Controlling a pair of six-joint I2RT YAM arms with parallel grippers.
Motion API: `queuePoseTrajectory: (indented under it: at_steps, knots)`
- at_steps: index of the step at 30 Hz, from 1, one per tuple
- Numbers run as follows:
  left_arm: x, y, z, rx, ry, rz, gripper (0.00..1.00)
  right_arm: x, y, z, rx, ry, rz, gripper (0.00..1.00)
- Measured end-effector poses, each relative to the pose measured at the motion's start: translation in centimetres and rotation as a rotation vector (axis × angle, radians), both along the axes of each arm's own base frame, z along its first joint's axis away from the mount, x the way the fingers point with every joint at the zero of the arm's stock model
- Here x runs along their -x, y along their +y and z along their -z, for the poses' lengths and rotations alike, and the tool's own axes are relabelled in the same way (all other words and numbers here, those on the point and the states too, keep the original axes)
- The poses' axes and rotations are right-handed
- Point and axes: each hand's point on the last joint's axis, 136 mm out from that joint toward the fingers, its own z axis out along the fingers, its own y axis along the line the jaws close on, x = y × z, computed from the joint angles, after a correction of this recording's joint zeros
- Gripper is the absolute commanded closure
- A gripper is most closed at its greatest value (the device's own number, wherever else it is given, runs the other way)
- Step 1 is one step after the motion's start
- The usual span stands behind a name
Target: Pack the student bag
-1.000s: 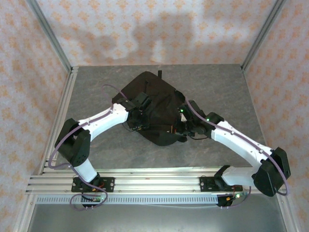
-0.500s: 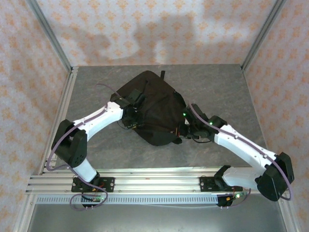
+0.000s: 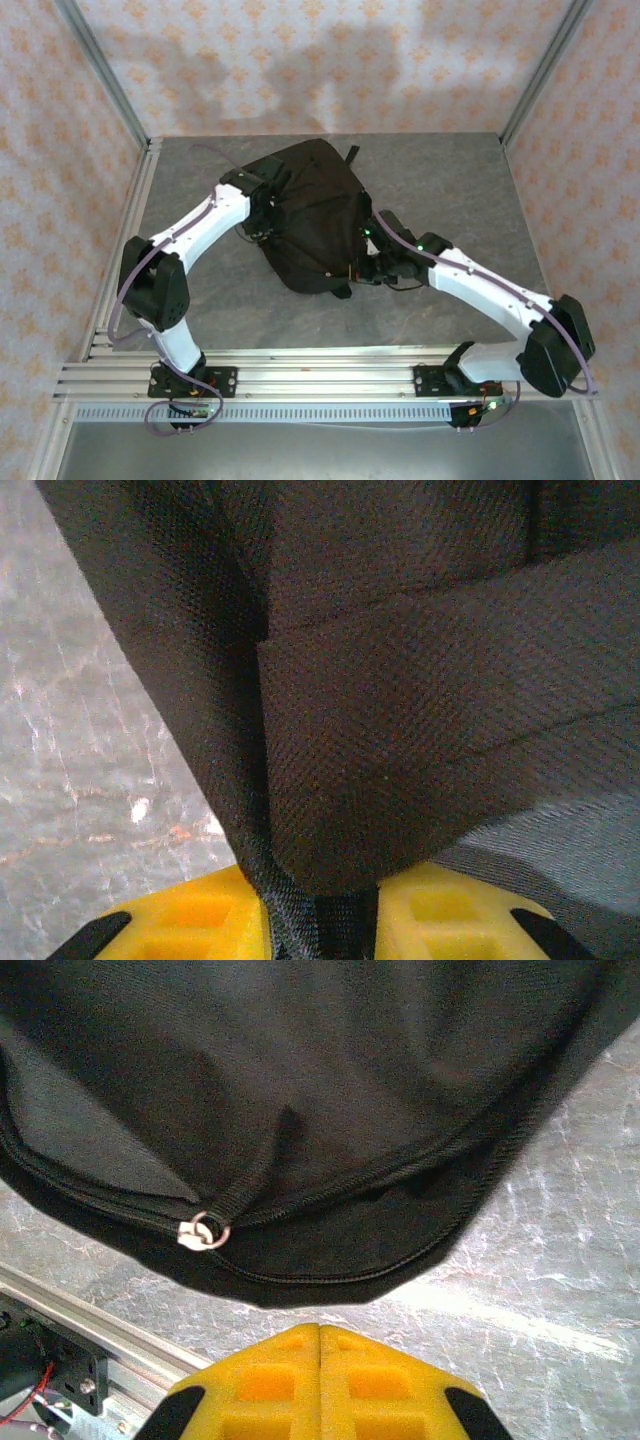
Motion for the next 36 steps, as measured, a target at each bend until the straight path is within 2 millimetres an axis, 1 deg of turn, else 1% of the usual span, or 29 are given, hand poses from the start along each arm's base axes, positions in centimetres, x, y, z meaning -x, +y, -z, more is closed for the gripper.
queuePoseTrajectory:
  at_steps: [1,2,5,7,9,11,13,14,16,19,23,26,28,31,34,36]
  knots:
    - [-0.3,0.0,-0.4,-0.003,-0.014,0.009,0.70,-0.4,0.3,-0.3,0.000,0.000,0.009,0.76]
    - [-0.3,0.1,-0.7,-0.001,-0.024,0.013,0.68,-0.8,0.4,-0.6,0.002,-0.007,0.015,0.72]
    - [0.6,0.4,-1.8,0.016,-0.049,0.018,0.54,-1.8,1.0,-1.9,-0.008,-0.034,0.031,0.70]
    - [2.3,0.5,-2.5,0.050,-0.054,0.009,0.45,-2.2,0.8,-2.2,-0.002,-0.047,0.047,0.66]
    - [4.1,0.5,-3.2,0.094,-0.060,-0.015,0.39,-2.3,0.3,-1.9,0.020,-0.043,0.076,0.64]
    - [5.8,-0.3,-3.9,0.138,-0.060,-0.031,0.37,-2.4,-0.4,-1.6,0.052,-0.040,0.108,0.63]
    - [7.2,-2.1,-4.3,0.187,-0.042,-0.034,0.36,-2.5,-0.9,-1.3,0.075,-0.035,0.139,0.63]
    - [7.7,-2.9,-4.2,0.204,-0.030,-0.038,0.36,-2.6,-1.2,-1.2,0.085,-0.035,0.153,0.63]
    - [8.7,-4.5,-3.5,0.232,0.024,-0.056,0.36,-2.8,-1.6,-0.9,0.110,-0.032,0.182,0.63]
    - [9.3,-5.8,-1.8,0.236,0.104,-0.105,0.38,-2.9,-2.2,-0.6,0.133,-0.033,0.213,0.63]
    - [9.3,-6.2,-0.4,0.224,0.155,-0.164,0.42,-3.3,-2.5,-0.9,0.143,-0.043,0.245,0.61]
    - [9.2,-6.3,0.4,0.213,0.175,-0.191,0.45,-3.6,-2.2,-1.3,0.132,-0.040,0.257,0.58]
    - [9.2,-6.3,1.0,0.200,0.191,-0.198,0.51,-3.8,-1.7,-1.4,0.118,-0.029,0.254,0.58]
    - [9.3,-6.3,2.0,0.186,0.207,-0.199,0.63,-3.9,-0.6,-1.2,0.098,0.003,0.234,0.57]
    - [9.7,-6.0,3.1,0.176,0.219,-0.201,0.73,-4.0,0.5,-0.6,0.084,0.045,0.210,0.54]
    - [9.8,-5.9,3.6,0.174,0.220,-0.198,0.78,-4.1,1.4,-0.2,0.074,0.078,0.198,0.53]
